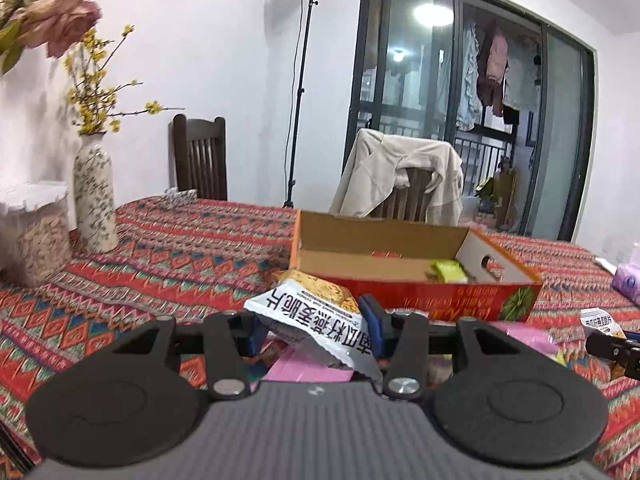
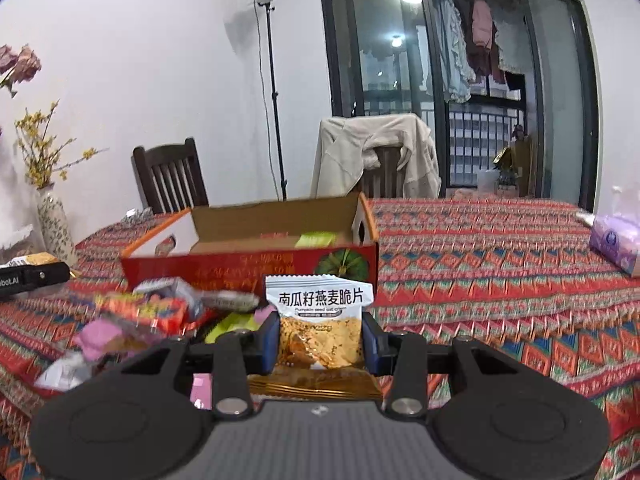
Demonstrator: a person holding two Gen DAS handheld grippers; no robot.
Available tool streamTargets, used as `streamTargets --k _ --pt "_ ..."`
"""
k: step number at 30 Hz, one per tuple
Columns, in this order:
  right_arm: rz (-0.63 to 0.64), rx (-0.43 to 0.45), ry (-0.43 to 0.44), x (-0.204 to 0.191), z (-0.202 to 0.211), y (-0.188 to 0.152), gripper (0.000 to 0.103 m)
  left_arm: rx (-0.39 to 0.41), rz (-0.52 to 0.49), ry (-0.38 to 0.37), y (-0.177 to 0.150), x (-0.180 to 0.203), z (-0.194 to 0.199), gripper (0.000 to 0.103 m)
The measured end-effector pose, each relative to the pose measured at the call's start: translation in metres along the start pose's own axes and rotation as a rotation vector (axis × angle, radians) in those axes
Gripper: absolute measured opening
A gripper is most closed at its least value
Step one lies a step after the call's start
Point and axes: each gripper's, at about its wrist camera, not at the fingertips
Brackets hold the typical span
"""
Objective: Organize snacks
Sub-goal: 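Lower both packets into the cardboard box and open both grippers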
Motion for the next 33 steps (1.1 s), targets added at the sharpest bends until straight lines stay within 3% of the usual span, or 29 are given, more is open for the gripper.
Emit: streamTargets --k 12,23,29,33 --pt "0.001 0.086 -0.002 0.002 -0.048 0.051 0.04 0.011 0.033 -0.024 0.04 0.02 -0.06 0.048" --pt "-0.038 0.097 0.011 -0.002 -0.128 0.098 0.04 0.027 0.036 0.011 0.066 0.046 -0.124 0.048" --pt "-0.09 0.069 -0.01 0.003 -0.18 0.105 0.04 -0.019 0.064 0.05 0.068 0.049 -0.17 0.048" --pt "-0.089 0.024 -0.014 0.006 -0.2 0.085 0.04 -0.049 0.048 0.058 0.049 0.048 -0.185 0.048"
Point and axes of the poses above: each gripper's, at about its wrist camera, not at the fingertips, and z roughly against the way its jaws point, x to its right, y to its top, and after that the axes turned 9 degrees about x, right-handed
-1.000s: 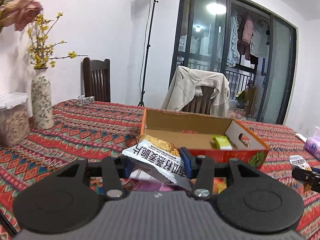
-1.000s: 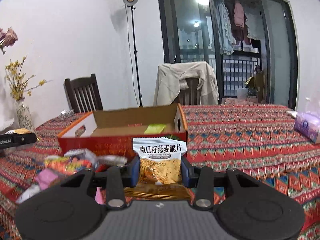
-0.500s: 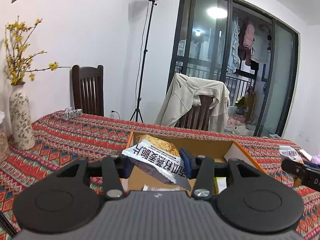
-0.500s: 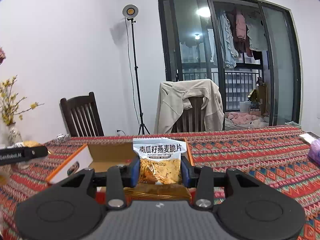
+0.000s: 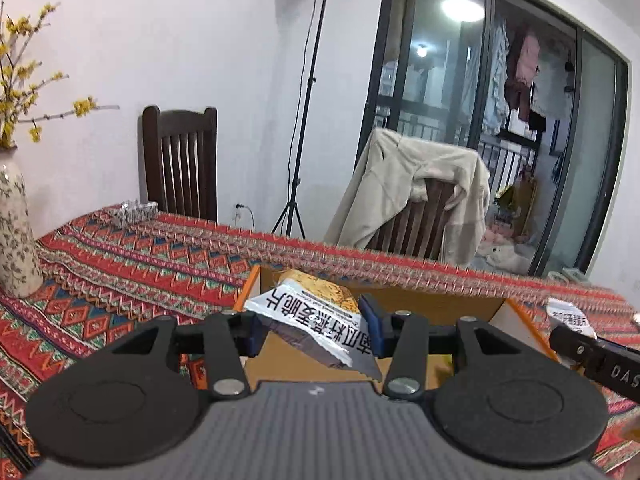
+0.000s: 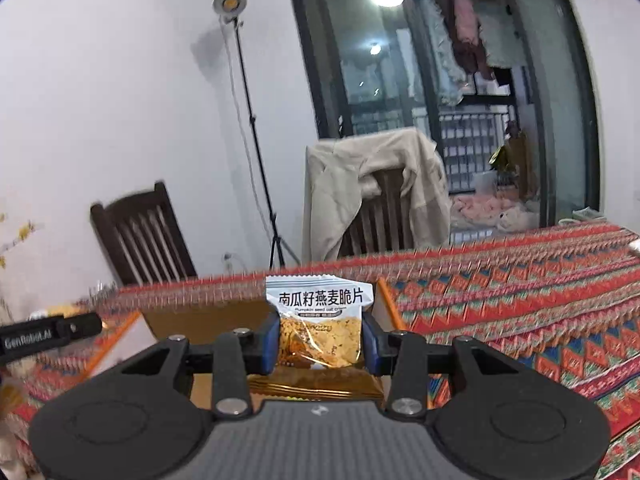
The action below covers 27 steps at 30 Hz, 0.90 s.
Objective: Organize snacks
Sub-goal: 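Lower both packets into the cardboard box and open both grippers, then withdraw both grippers from the box back to the snack pile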
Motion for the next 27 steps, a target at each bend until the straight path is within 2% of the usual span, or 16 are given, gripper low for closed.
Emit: streamTargets --k 5,12,14,15,16,17,18,19,20,22,27 --pt "0.027 -0.06 -0.009 0.002 -0.014 -0.019 0.04 -0.065 -0.025 -0.014 -0.015 0.0 -0.013 0.048" --pt "0.051 -0.081 -0.011 -0.002 -0.015 -0.028 0.041 -0.086 -0.029 -0.024 -0.021 -0.001 -0.013 0.048" --pt "0.05 -0.083 -0.005 -0.001 -0.014 -0.03 0.045 -0.081 -0.028 -0.03 -0.021 0.0 -0.011 0.048" --pt "0.045 -0.084 -0.001 -0.001 -0.014 -0.03 0.05 -0.076 -0.028 -0.034 -0.02 0.0 -0.011 0.048" --pt "0.04 -0.085 0.002 0.0 -0.011 -0.03 0.065 -0.069 -0.028 -0.041 -0.02 0.0 -0.009 0.053" --pt "0.037 -0.084 0.0 0.001 -0.011 -0.03 0.081 -0.062 -0.027 -0.047 -0.02 0.0 -0.008 0.064" --pt "0.038 -0.081 -0.002 0.001 -0.011 -0.03 0.088 -0.054 -0.024 -0.047 -0.02 0.0 -0.007 0.073" --pt "0.036 -0.075 -0.001 0.001 -0.01 -0.03 0.097 -0.042 -0.021 -0.045 -0.02 0.0 -0.005 0.089" --pt "0.034 -0.07 0.001 0.001 -0.008 -0.03 0.103 -0.025 -0.021 -0.039 -0.02 0.001 -0.003 0.102" --pt "0.033 -0.065 0.001 0.001 -0.007 -0.03 0.103 0.001 -0.02 -0.039 -0.02 0.002 0.001 0.103" --pt "0.039 -0.066 -0.009 -0.001 -0.003 -0.029 0.103 0.005 -0.015 -0.051 -0.015 0.003 0.002 0.103"
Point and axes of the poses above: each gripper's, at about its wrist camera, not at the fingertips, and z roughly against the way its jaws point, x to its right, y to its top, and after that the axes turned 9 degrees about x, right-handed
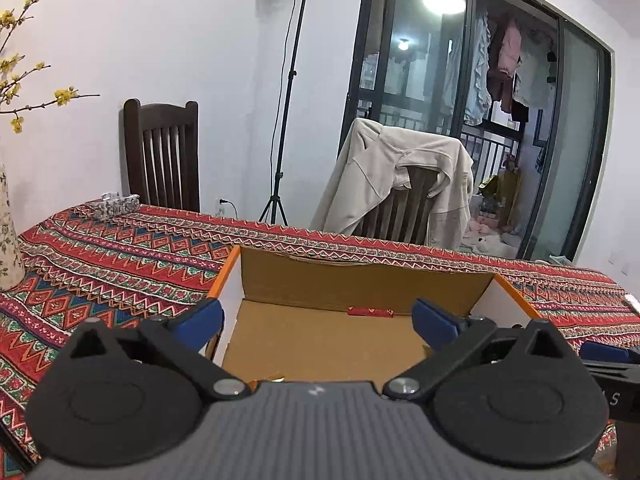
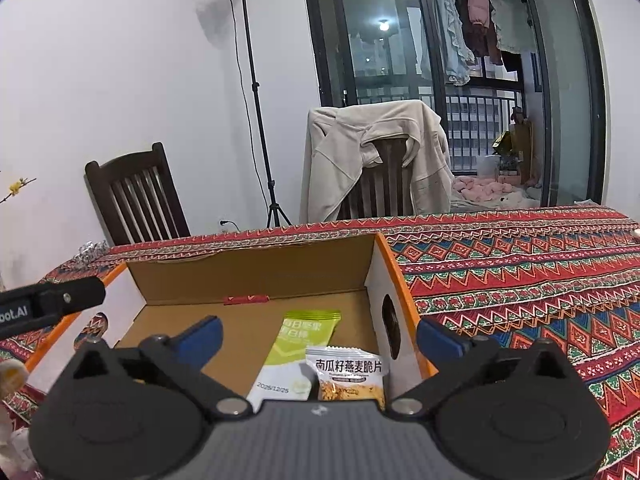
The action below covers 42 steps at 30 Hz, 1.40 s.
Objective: Organize snacks
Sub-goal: 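Withdraw both grippers from the box back to the snack pile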
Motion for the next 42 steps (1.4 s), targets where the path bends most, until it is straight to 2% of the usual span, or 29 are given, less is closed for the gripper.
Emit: streamTargets --k 6,11,20,31,42 --pt "-0.024 0.011 0.024 0.001 0.012 0.007 0.103 -0.002 0.027 -0.009 0.01 -0.005 0.008 0.103" --pt "-0.024 0.016 -0.005 -0.003 0.03 0.017 0.103 0.041 0.044 -0.027 0.027 -0.006 0.031 0.103" --pt "-0.005 0.049 0.025 -0.011 0.075 0.027 0.103 0.047 0.027 -0.024 0.037 -0.008 0.066 0.103" --pt "0.004 0.029 0.03 -0.014 0.124 0.008 0.103 0.052 0.007 -0.011 0.03 -0.017 0.121 0.103" --pt "0.019 -0.007 0.041 -0.008 0.166 -0.021 0.103 0.012 0.011 -0.017 0.005 -0.034 0.159 0.103"
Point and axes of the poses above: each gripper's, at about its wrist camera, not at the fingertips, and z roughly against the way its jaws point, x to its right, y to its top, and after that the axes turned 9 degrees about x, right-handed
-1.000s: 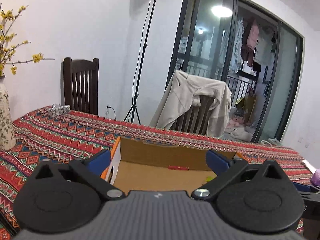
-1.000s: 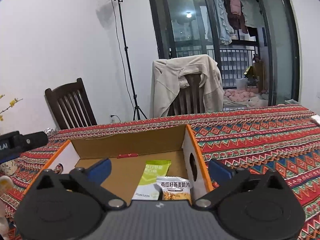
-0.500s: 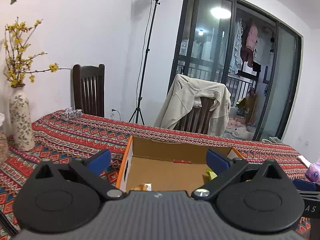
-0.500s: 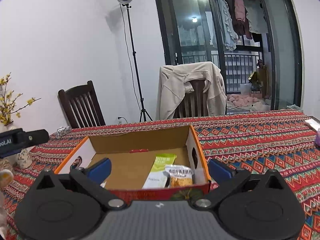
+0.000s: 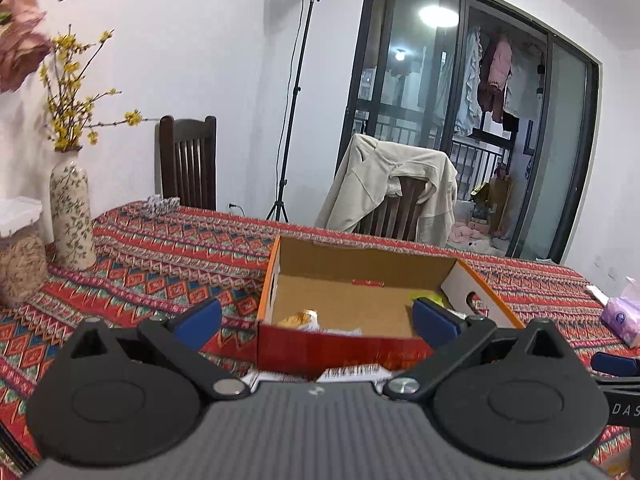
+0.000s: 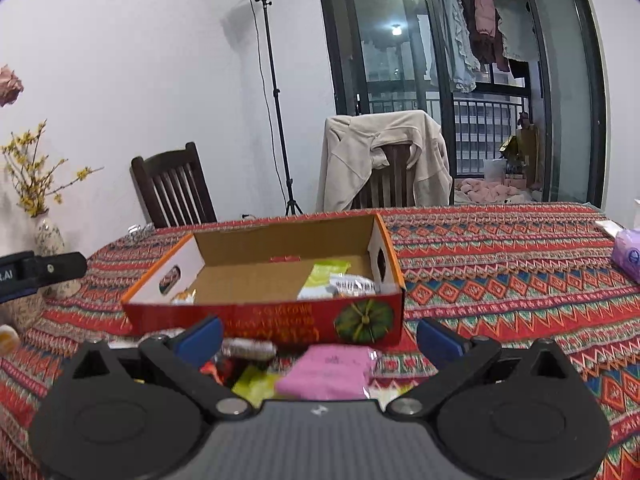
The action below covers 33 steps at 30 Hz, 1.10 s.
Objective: Organize snacks
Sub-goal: 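Withdraw both grippers from the box back to the snack pile, then grasp a white snack packet from the pile with the left gripper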
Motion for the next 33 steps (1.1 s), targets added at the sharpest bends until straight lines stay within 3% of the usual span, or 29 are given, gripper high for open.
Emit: streamTargets --k 15,21,33 --pt "0.011 -0.095 -0.013 0.008 0.022 -0.047 0.103 -0.088 0.019 0.041 -0.041 -0.032 0.022 0.103" --pt "0.004 -0.135 -0.017 0.012 0.02 -0.06 0.103 -0.157 0.033 0.07 -0.059 -0.047 0.021 0.103" --pt "-0.003 -0.157 -0.024 0.014 0.019 -0.071 0.103 -0.281 -0.029 0.115 -0.094 -0.038 0.005 0.103"
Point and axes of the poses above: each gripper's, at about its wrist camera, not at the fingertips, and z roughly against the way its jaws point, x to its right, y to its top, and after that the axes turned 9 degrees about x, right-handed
